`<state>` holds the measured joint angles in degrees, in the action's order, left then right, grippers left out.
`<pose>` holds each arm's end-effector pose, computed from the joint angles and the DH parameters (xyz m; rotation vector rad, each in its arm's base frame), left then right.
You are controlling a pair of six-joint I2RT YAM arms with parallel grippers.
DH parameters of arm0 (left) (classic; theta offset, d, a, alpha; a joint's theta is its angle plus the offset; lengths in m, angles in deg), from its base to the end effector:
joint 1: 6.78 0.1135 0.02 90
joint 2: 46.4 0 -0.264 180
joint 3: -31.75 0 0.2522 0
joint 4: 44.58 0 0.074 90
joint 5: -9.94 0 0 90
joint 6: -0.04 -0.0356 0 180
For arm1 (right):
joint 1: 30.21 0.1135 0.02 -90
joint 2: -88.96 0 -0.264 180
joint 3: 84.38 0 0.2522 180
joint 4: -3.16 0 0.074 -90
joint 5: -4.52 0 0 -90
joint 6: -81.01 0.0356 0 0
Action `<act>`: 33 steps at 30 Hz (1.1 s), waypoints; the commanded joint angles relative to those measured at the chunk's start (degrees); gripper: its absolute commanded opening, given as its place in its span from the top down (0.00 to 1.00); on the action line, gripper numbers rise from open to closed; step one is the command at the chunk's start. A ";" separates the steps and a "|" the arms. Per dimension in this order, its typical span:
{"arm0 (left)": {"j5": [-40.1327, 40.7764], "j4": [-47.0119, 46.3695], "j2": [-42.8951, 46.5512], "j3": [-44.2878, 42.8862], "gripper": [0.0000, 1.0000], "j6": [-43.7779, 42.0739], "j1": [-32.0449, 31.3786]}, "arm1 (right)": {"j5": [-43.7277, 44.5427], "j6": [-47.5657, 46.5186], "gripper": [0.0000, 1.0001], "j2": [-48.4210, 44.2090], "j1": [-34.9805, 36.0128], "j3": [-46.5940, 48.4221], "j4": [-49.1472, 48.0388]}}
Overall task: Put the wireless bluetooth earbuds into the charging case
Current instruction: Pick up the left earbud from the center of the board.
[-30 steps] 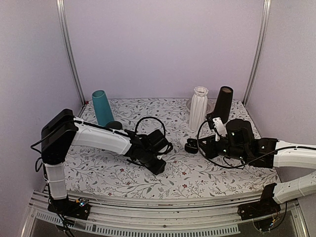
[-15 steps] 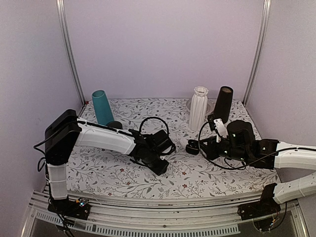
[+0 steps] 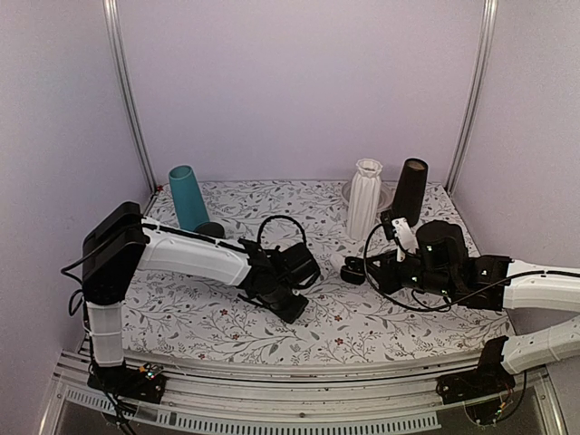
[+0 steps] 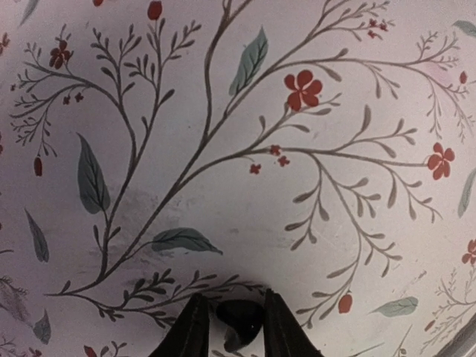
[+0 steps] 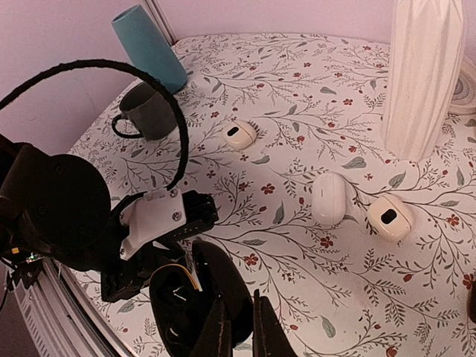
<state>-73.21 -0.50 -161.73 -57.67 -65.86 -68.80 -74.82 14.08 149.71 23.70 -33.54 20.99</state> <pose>0.1901 -0.3488 0.1392 0.8811 2.6557 -0.2147 0.1443 0.1868 0.2497 -0.4454 2.0608 0.6376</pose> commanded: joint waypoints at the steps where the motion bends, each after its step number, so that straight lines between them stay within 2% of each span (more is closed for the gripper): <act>1: 1.12 3.11 -1.62 -0.82 0.73 2.17 -1.61 | -0.70 -0.60 0.97 0.32 -0.38 -0.09 -1.16; 17: 0.28 1.33 -3.72 -1.29 0.77 -2.06 -1.19 | -1.18 -0.59 0.97 -0.04 -0.37 -0.65 -1.08; 21: 0.40 0.46 -2.78 -0.16 0.82 -2.52 -0.93 | -1.42 -0.49 0.97 0.13 -0.38 -0.79 -1.38; 25: 0.05 -2.43 0.08 1.73 0.88 -3.12 -0.13 | -2.07 -0.70 0.97 0.96 -0.38 -0.75 -1.95; 33: -1.97 -12.37 11.11 6.78 0.90 -5.63 2.40 | -3.01 -1.03 0.97 2.56 -0.65 -0.55 -3.41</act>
<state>-73.25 -5.70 -157.31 -53.15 -69.36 -68.40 -76.83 13.68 151.72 23.70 -33.58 20.29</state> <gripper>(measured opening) 0.168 0.066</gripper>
